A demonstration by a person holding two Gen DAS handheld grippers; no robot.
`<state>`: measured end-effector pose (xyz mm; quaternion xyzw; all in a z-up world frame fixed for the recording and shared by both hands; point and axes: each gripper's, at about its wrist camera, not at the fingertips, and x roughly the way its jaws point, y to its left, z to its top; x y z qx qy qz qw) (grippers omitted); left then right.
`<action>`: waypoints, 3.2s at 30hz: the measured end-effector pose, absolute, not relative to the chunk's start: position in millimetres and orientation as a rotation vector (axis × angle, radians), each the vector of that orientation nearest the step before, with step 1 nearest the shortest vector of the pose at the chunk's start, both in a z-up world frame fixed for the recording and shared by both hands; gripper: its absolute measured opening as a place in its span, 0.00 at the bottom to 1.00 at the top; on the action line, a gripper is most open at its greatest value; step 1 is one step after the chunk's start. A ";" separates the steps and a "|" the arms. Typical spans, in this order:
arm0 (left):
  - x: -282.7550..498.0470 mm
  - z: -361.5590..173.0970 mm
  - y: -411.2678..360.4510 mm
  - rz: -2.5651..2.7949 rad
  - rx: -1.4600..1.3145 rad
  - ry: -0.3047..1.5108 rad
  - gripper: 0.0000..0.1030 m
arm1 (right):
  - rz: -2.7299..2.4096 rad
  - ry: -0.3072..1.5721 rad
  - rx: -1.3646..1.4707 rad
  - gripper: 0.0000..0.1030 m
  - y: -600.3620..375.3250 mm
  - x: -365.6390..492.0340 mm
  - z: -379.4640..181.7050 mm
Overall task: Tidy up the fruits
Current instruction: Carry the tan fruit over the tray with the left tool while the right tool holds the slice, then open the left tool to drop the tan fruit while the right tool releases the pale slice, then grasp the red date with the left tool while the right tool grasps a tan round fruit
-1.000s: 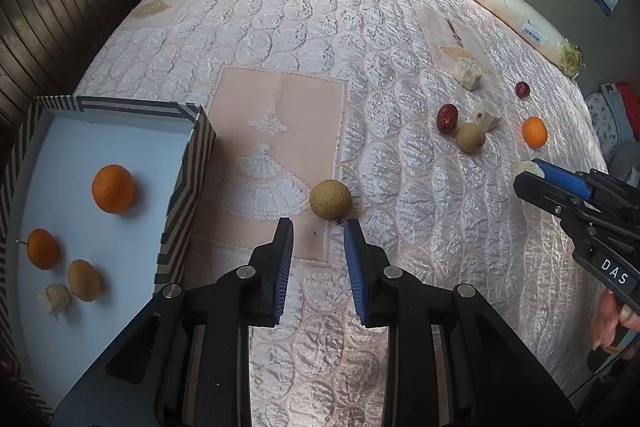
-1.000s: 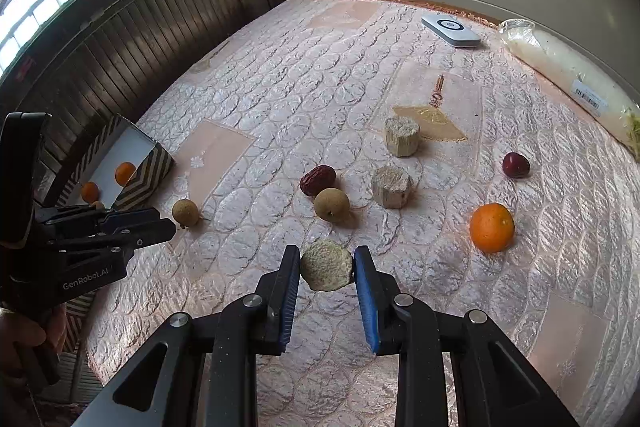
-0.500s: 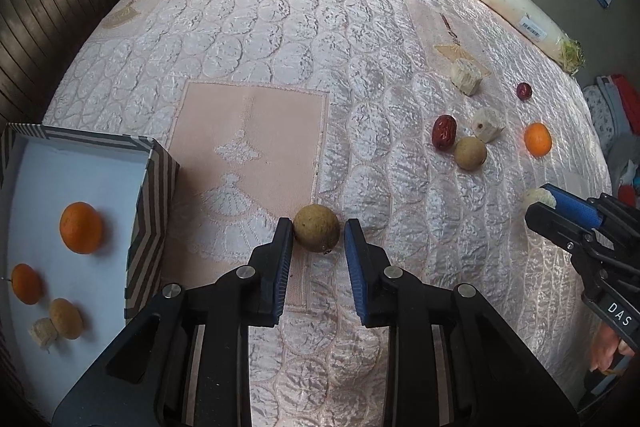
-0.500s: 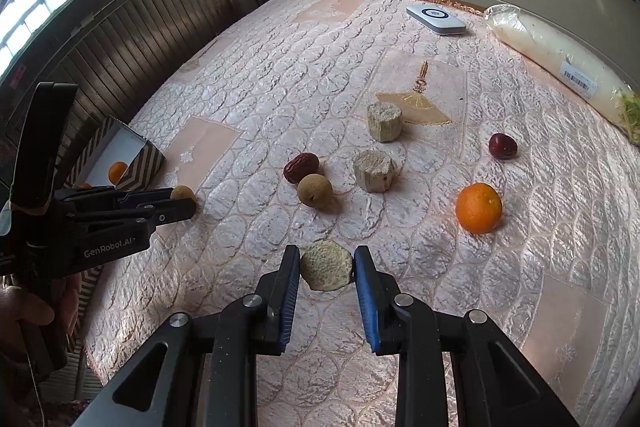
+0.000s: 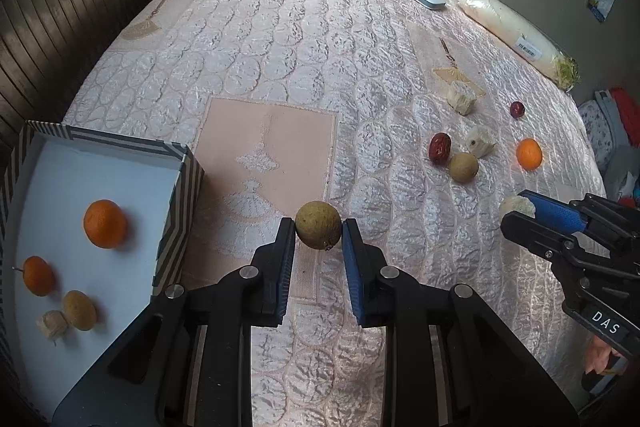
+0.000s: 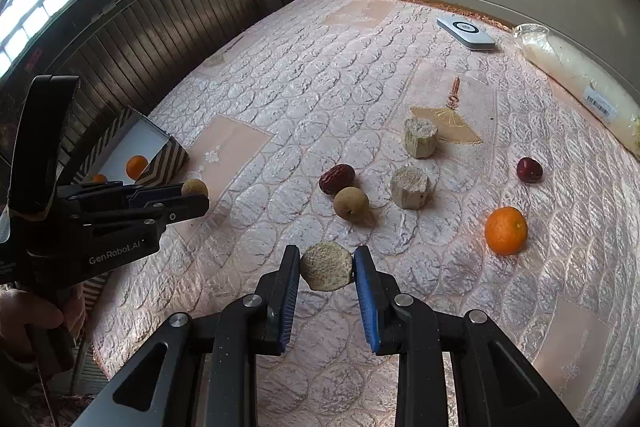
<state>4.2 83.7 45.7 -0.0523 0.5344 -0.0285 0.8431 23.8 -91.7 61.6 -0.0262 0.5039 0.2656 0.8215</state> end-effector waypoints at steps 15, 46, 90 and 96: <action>-19.2 77.1 134.6 0.078 -0.140 1.058 0.23 | 0.692 1.031 -0.133 0.26 -32.6 20.7 80.1; -142.9 58.8 295.8 0.448 -0.369 1.071 0.23 | 1.015 1.042 -0.326 0.26 161.1 -8.6 62.7; -42.0 94.9 167.2 0.224 -0.195 1.008 0.55 | 0.737 0.997 -0.099 0.32 20.9 11.5 84.6; -17.1 88.5 105.4 0.105 -0.140 1.034 0.55 | 0.614 1.018 -0.045 0.32 -45.2 15.0 79.1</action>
